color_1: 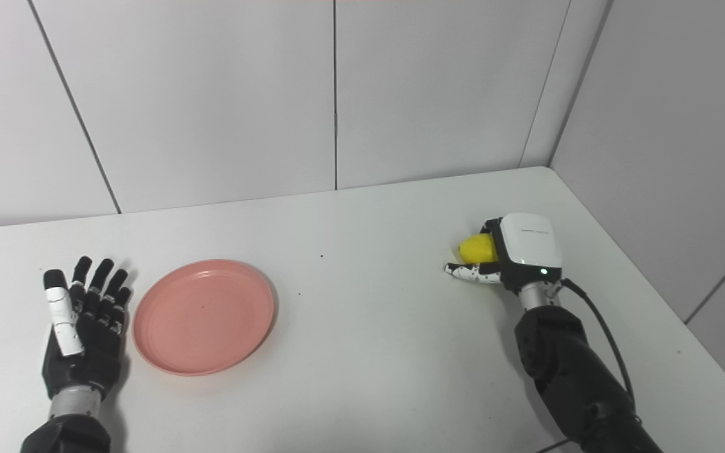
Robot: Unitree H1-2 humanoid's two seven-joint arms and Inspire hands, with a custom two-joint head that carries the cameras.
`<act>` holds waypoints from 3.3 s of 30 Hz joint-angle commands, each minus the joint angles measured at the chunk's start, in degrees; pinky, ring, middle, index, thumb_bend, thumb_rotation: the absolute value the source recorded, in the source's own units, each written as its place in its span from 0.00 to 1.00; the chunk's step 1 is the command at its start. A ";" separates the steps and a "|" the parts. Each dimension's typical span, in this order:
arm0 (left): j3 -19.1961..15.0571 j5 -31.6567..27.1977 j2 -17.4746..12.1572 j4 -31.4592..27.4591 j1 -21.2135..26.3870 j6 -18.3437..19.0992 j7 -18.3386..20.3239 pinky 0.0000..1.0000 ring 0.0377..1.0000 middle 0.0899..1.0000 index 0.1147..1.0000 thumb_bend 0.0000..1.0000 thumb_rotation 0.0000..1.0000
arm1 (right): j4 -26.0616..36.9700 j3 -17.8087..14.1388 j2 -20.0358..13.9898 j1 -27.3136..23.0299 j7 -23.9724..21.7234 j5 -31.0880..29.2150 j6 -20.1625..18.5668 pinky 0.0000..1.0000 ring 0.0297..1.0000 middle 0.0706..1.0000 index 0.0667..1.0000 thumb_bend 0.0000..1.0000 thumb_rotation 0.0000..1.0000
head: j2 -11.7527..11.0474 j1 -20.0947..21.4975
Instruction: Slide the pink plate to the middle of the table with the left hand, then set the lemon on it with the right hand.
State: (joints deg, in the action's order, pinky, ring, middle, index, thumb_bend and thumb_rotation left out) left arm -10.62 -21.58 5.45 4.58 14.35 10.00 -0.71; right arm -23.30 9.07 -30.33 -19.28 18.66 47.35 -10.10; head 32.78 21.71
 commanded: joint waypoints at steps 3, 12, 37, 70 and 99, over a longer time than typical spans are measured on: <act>0.14 -0.26 0.54 0.53 -0.70 1.47 -0.45 1.00 0.92 0.91 0.95 0.96 0.80 | 0.06 1.41 -1.38 -0.36 -2.86 0.06 -0.77 0.23 0.28 0.33 0.41 0.65 0.44 | 0.04 -0.16; 0.48 -0.10 0.77 0.47 -0.76 1.49 -0.40 1.00 0.93 0.91 0.95 0.96 0.81 | 7.27 1.63 -1.86 -0.30 -5.77 0.39 -2.46 0.20 0.24 0.28 0.38 0.63 0.42 | 0.28 -1.12; 3.72 4.29 5.00 -1.48 -3.10 1.55 -3.04 0.89 0.89 0.92 0.96 0.94 0.85 | 28.55 4.28 5.34 -8.89 -16.24 2.24 1.41 0.15 0.18 0.22 0.28 0.63 0.48 | -0.93 -13.32; 8.33 6.84 9.08 1.84 -3.90 -3.53 -8.32 0.90 0.83 0.85 0.87 0.91 0.79 | 25.23 12.68 15.04 -13.97 -19.21 2.89 8.85 0.17 0.21 0.26 0.35 0.64 0.41 | -1.77 -26.17; 8.74 7.81 8.46 2.46 -3.61 -3.25 -8.42 0.92 0.83 0.87 0.91 0.90 0.83 | 11.41 20.26 21.25 -17.80 -20.15 5.63 10.68 0.17 0.21 0.26 0.34 0.61 0.50 | -1.33 -25.78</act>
State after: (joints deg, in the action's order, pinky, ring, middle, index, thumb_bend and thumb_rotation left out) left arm -1.67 -13.87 9.98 5.13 12.70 5.37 -7.41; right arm -12.70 29.59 -9.43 -33.99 -1.75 52.99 -0.60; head 31.38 -4.04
